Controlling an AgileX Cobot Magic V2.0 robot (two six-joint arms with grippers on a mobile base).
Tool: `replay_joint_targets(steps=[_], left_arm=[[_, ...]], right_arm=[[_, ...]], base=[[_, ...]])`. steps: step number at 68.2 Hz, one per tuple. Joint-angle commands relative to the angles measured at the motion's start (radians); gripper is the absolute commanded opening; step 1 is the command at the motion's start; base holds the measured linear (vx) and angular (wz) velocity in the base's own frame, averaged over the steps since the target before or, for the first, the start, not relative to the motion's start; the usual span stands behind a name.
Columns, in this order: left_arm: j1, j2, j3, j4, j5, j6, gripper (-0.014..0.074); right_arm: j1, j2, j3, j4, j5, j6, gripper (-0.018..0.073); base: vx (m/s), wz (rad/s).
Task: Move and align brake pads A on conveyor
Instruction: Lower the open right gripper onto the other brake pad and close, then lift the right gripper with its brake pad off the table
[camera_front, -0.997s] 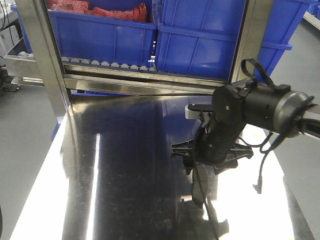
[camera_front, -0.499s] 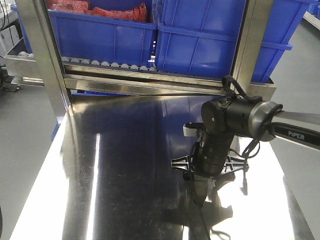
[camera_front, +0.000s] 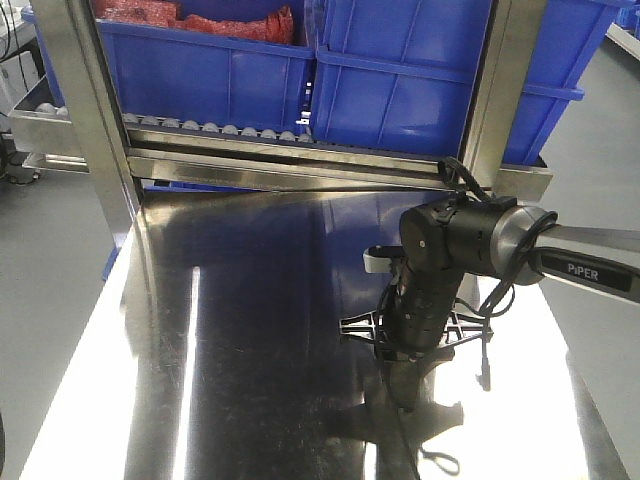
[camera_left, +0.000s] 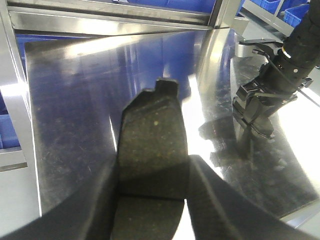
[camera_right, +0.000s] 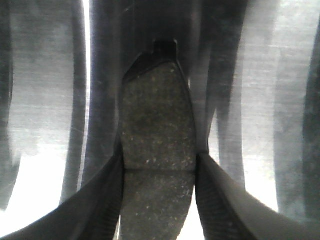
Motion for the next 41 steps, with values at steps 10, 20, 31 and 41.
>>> replay_joint_targets(steps=[10,20,31,41], left_arm=[[-0.005,0.006,-0.03,0.0,-0.092,-0.009,-0.0006],[-0.005,0.006,-0.03,0.0,-0.092,-0.009,-0.0006],[-0.005,0.006,-0.03,0.0,-0.092,-0.009,-0.0006],[-0.005,0.006,-0.03,0.0,-0.092,-0.009,-0.0006]], right_arm=[[-0.008,-0.116,-0.022,-0.092,-0.04,-0.026,-0.0011],[-0.008,-0.216,0.034,-0.179,-0.065,-0.025,-0.0008],[-0.036,-0.366,0.149,-0.201,-0.16,-0.025,-0.0005],[-0.083,-0.534,0.274,-0.199,-0.265,-0.027,-0.0004]], base=[[0.0,0.0],[0.0,0.0],[0.0,0.0],[0.0,0.0]])
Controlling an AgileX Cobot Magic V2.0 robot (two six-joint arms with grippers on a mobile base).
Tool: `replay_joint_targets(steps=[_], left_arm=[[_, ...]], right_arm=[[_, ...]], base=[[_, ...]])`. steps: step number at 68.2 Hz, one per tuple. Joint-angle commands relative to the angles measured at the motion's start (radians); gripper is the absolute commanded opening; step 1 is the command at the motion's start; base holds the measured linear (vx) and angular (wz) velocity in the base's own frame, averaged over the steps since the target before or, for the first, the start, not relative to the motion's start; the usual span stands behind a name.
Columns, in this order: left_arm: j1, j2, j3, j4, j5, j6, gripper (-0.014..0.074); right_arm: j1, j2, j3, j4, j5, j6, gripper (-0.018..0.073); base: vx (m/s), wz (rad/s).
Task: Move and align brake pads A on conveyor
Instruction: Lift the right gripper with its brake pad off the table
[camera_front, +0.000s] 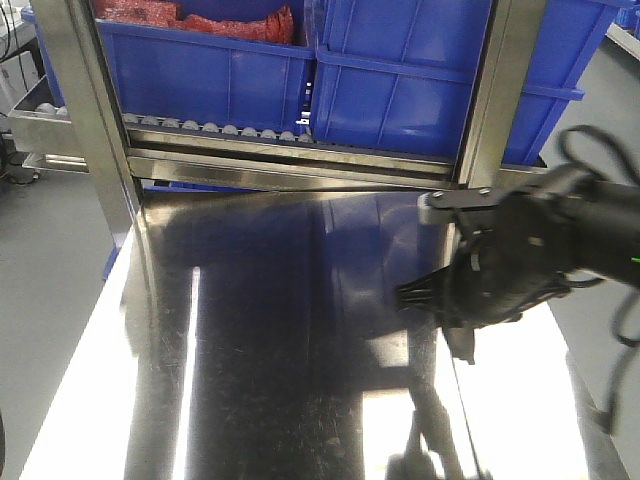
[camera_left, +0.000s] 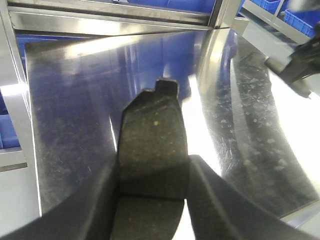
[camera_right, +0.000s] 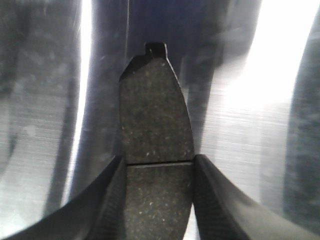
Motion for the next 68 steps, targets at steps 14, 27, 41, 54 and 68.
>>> replay_joint_targets(steps=[14,27,41,54,68], left_arm=[[-0.005,0.006,-0.03,0.0,-0.092,-0.009,-0.0006],[-0.005,0.006,-0.03,0.0,-0.092,-0.009,-0.0006],[-0.005,0.006,-0.03,0.0,-0.092,-0.009,-0.0006],[-0.005,0.006,-0.03,0.0,-0.092,-0.009,-0.0006],[-0.005,0.006,-0.03,0.0,-0.092,-0.009,-0.0006]], right_arm=[[-0.072,-0.388,0.205,-0.042,-0.229,-0.067,-0.0004],[-0.071,-0.595,0.339,-0.058,-0.326,-0.072,-0.0004],[-0.071,-0.809,0.473,-0.057,-0.434,-0.081,-0.0004],[-0.071,-0.993,0.588,-0.058,-0.519,-0.115,-0.0004],[-0.071,-1.114,0.66,-0.058,-0.588,-0.13,-0.0004]], base=[[0.0,0.0],[0.0,0.0],[0.0,0.0],[0.0,0.0],[0.0,0.0]])
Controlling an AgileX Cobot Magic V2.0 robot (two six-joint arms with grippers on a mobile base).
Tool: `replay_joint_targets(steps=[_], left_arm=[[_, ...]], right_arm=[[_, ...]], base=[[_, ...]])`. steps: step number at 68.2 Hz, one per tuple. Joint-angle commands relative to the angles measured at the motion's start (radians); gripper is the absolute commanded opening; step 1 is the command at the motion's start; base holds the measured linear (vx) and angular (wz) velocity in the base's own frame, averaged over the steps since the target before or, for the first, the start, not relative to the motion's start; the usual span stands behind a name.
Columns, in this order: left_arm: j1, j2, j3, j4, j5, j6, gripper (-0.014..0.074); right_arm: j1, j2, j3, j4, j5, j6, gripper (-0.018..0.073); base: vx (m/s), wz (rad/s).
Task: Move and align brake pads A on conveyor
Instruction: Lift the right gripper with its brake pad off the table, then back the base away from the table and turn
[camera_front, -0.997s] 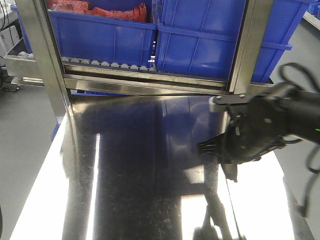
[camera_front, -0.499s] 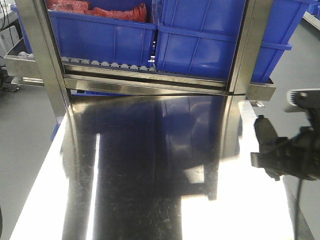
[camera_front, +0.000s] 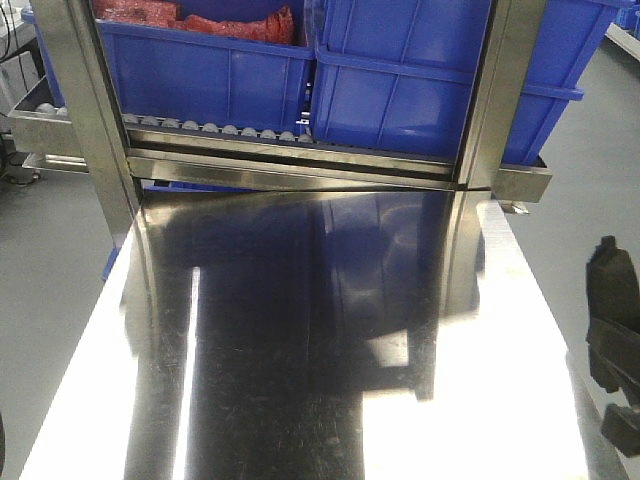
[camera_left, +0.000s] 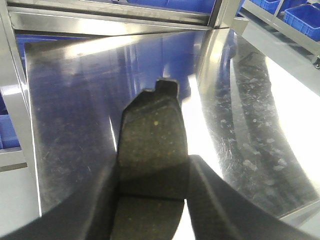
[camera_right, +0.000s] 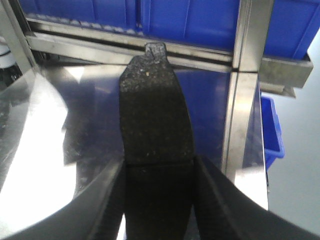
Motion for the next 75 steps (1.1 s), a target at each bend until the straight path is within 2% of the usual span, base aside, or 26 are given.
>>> replay_joint_targets(steps=[1,51,75], left_arm=[[-0.005,0.006,-0.03,0.0,-0.092,-0.009,-0.0006],[-0.005,0.006,-0.03,0.001,-0.092,-0.009,-0.0006],[-0.005,0.006,-0.03,0.01,-0.092,-0.009,-0.0006]], right_arm=[[-0.004,-0.039,-0.01,-0.017,-0.138,-0.011,-0.0004],[-0.004,-0.058,-0.008,-0.016,-0.142,-0.011,-0.0004],[-0.004,-0.058,-0.008,-0.016,-0.142,-0.01,-0.0004]], base=[[0.0,0.0],[-0.01,0.02],[-0.1,0.52]])
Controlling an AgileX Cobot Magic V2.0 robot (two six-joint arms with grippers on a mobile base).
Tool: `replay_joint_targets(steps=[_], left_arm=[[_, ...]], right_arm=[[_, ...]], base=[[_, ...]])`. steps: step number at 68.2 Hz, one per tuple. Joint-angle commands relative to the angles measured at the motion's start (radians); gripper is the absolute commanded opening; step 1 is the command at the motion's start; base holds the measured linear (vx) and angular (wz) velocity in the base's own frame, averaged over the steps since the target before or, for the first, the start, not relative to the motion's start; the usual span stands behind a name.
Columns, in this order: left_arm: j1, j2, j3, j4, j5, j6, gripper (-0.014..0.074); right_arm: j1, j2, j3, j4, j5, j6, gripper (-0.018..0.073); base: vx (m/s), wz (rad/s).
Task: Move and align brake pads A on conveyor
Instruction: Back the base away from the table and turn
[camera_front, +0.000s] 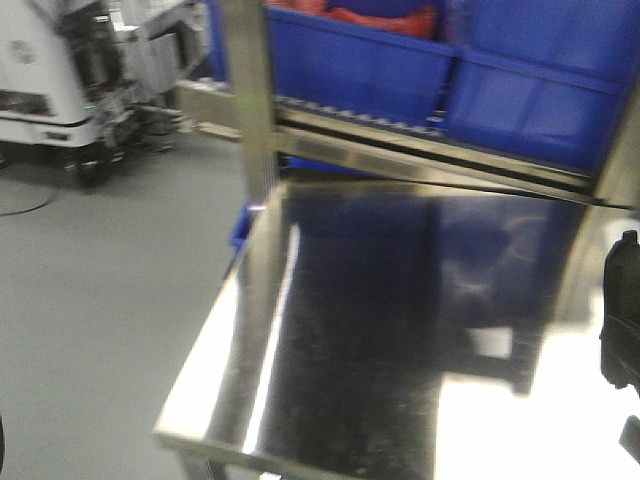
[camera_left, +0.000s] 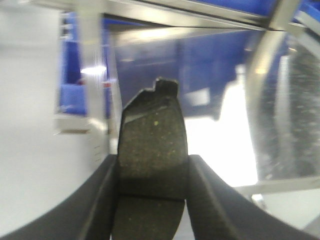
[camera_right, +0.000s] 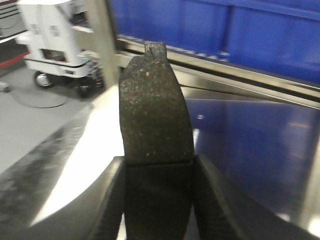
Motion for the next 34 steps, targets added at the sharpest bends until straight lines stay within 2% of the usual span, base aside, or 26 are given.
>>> replay_joint_targets(steps=[1,34], left_arm=[[-0.005,0.006,-0.03,0.004,-0.092,-0.009,-0.0006],[-0.005,0.006,-0.03,0.004,-0.091,-0.009,-0.0006]], right_arm=[[-0.004,0.002,-0.032,-0.013,-0.105,-0.01,-0.0004],[-0.004,0.002,-0.032,-0.013,-0.1,-0.011,-0.0004]], base=[[-0.16,0.79],[-0.19,0.78]])
